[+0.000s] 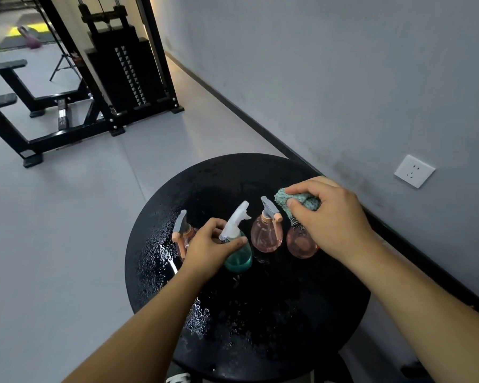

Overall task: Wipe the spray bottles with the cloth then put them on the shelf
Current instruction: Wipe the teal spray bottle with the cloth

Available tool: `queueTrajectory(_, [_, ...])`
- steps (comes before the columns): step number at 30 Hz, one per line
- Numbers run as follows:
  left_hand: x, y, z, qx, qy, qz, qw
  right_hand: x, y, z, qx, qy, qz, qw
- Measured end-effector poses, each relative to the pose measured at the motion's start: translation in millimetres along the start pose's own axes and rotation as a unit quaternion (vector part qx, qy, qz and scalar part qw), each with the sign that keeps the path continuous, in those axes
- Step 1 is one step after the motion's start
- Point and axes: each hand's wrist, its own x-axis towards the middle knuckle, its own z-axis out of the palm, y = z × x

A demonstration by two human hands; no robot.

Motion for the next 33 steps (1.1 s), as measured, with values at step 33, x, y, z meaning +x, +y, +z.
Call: queueTrajectory(33, [-17,95,-60,-0.221,0.033,-0.021,0.974,16,-24,4,0.060,0.032,-0.001,0.998])
